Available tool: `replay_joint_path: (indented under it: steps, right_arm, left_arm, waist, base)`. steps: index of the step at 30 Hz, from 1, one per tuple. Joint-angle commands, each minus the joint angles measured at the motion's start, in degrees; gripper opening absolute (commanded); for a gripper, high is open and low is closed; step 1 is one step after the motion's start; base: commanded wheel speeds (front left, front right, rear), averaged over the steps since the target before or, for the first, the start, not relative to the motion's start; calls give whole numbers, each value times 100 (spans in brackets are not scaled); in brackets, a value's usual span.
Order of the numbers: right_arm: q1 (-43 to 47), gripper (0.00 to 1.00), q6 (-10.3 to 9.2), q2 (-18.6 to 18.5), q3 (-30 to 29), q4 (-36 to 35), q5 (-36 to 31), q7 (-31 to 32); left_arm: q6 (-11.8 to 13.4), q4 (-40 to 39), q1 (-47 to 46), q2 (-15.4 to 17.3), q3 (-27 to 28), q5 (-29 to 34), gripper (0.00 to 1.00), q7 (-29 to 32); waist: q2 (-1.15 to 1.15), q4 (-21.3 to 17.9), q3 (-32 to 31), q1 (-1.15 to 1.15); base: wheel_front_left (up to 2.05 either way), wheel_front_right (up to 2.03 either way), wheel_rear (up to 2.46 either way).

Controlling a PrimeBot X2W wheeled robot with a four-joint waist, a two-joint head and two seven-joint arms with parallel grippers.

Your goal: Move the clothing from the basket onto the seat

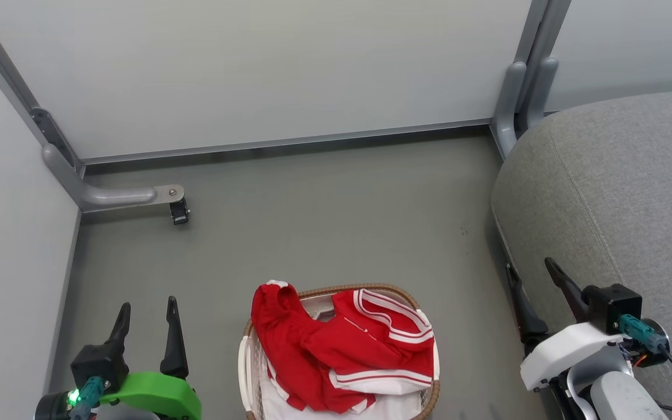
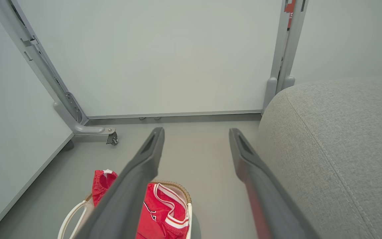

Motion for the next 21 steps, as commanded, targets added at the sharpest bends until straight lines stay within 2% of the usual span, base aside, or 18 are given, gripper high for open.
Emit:
replay_joint_path:
  steps: [1,12,21]
  right_arm:
    - [-79,100,2,-10,-11,-9,-166,-54]
    - [-27,100,2,57,-131,73,-657,-182]
    - [88,100,1,167,-416,580,-1019,-268]
  left_arm:
    - [21,-52,52,3,-1,158,100,-45]
    - [27,-17,130,-79,42,612,100,-164]
    - [-4,290,283,-138,186,847,100,-266]
  waist:
    - [0,3,-1,0]
    - [0,12,-15,0]
    - [0,0,-22,0]
  base:
    - [0,0,0]
    - [0,0,0]
    - [0,0,0]
